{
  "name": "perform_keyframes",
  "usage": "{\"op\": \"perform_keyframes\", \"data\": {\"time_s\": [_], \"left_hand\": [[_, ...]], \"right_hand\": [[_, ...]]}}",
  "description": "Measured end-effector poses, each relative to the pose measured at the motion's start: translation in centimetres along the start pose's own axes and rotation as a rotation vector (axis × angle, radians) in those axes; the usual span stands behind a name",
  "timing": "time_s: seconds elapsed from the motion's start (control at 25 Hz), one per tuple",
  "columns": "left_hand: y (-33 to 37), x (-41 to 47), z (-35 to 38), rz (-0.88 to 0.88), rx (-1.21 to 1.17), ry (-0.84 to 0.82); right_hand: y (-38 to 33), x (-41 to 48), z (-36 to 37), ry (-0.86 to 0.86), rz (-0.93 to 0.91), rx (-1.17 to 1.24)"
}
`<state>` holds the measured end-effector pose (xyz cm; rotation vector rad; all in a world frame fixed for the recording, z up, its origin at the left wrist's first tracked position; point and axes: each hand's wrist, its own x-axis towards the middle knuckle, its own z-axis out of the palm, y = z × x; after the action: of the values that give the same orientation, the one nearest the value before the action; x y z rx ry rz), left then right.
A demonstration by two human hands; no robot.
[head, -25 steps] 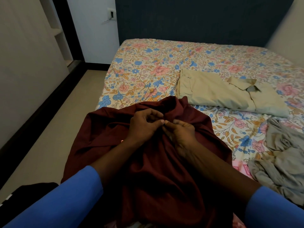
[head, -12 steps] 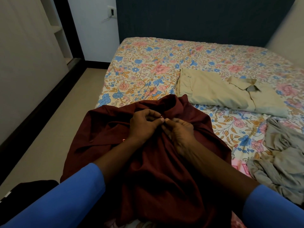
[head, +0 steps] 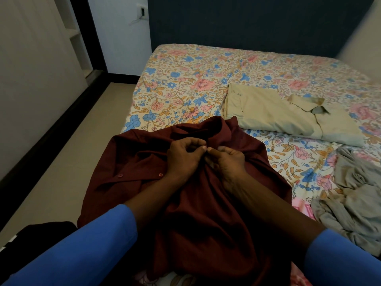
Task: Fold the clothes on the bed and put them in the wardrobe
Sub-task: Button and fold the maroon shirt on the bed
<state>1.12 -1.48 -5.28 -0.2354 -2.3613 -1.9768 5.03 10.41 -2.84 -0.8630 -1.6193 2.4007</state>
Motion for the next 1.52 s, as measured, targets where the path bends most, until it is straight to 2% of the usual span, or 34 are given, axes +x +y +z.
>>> {"op": "perform_keyframes", "data": {"time_s": [0.2,0.32,0.48,0.64,0.88,1.04,1.16,1.36,1.52], "left_hand": [[0.2,-0.2,-0.1,0.200,0.183,-0.018],[0.3,0.2,-0.6,0.185,0.253,-0.023],[0.1,0.8,-1.6,0.245,0.312,-0.099],[0.6,0.7,-2.3,0.286,0.272,-0.186],[1.3,1.5,-3.4,0.323,0.243,-0.260],[1.4,1.3,-3.8,0.360,0.222,-0.295],[1.9,1.4,-3.8,0.327,0.153,-0.256],[2.1,1.3,-2.5,0.248,0.137,-0.190],[1.4,1.0,-1.8,0.235,0.160,-0.211]], "right_hand": [[-0.1,0.0,-0.3,-0.046,-0.042,-0.065],[0.2,-0.1,-0.5,-0.063,-0.119,-0.148],[0.6,0.3,-0.9,-0.046,-0.304,-0.424],[0.1,0.4,-1.3,-0.010,-0.493,-0.703],[-0.8,-0.1,-1.1,-0.099,-0.481,-0.630],[-1.4,-0.3,-1.2,-0.093,-0.557,-0.752],[-2.3,-0.2,-0.7,-0.068,-0.598,-0.776],[-2.7,0.5,-0.5,-0.002,-0.521,-0.699],[-2.4,0.9,-0.9,-0.010,-0.332,-0.510]]}}
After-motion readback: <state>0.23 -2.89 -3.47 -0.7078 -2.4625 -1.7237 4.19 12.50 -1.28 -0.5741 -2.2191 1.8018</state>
